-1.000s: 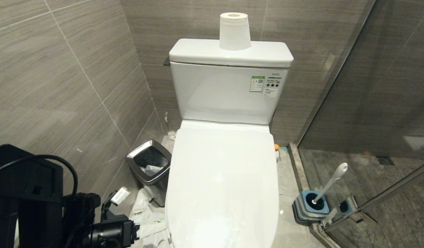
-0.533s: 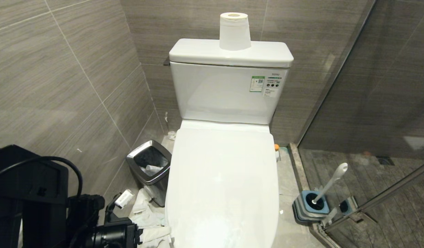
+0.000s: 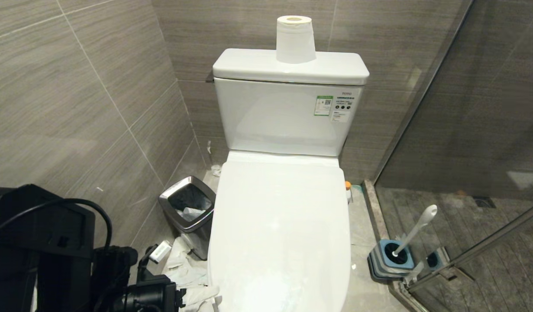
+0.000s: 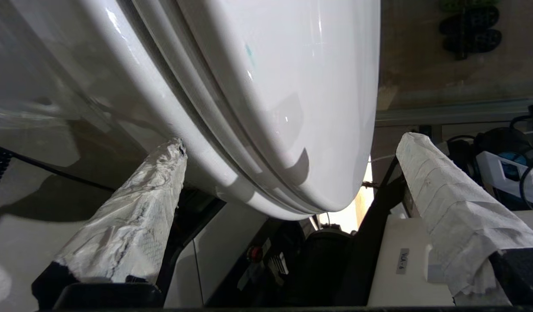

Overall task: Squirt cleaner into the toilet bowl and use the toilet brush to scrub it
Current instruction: Use the left hand to lift the toilet lid slightly

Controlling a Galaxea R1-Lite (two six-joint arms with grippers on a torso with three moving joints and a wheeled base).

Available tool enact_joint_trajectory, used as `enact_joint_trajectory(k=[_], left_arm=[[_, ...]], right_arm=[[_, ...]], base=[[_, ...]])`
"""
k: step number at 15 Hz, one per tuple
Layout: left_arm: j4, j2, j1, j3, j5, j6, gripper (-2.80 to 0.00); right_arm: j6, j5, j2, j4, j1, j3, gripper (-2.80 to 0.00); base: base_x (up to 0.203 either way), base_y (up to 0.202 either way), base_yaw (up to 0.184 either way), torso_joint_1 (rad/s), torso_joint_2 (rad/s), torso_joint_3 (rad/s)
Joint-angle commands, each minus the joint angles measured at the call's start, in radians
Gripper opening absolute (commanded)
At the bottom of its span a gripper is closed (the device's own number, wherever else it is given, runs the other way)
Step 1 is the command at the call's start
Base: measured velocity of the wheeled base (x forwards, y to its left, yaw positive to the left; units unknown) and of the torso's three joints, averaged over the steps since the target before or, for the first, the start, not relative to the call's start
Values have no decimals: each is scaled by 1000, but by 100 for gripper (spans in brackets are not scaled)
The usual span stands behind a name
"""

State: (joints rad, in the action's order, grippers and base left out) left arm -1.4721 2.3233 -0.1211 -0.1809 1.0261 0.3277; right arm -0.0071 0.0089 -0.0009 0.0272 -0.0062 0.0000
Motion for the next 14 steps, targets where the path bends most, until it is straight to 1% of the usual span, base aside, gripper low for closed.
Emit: enact_joint_trajectory(k=[1, 6, 9, 10, 11, 12, 13, 14], left_arm=[[-8, 18, -6, 0, 5, 1, 0], [-13, 24, -5, -1, 12, 2, 0], [-58, 29, 29, 0, 20, 5, 0], [-58, 29, 43, -2, 44, 3, 0], [-58, 27, 64, -8, 82, 2, 0], [-58, 27, 84, -9, 137, -8, 0], [-58, 38, 91, -10, 171, -19, 0], [-58, 51, 92, -16, 176, -24, 0]], right_arm=[[-1, 0, -1, 0, 0, 12, -280], [1, 0, -1, 0, 0, 12, -280], [-1, 0, -1, 0, 0, 12, -280], [-1, 0, -1, 0, 0, 12, -280], [-1, 0, -1, 0, 0, 12, -280], [-1, 0, -1, 0, 0, 12, -280], [0, 0, -1, 0, 0, 12, -280], [0, 0, -1, 0, 0, 12, -280]], base=[[0, 0, 0, 0, 0, 0], [0, 0, 0, 0, 0, 0], [0, 0, 0, 0, 0, 0], [0, 0, 0, 0, 0, 0], [0, 0, 0, 0, 0, 0], [0, 0, 0, 0, 0, 0], [0, 0, 0, 0, 0, 0], [0, 0, 0, 0, 0, 0]])
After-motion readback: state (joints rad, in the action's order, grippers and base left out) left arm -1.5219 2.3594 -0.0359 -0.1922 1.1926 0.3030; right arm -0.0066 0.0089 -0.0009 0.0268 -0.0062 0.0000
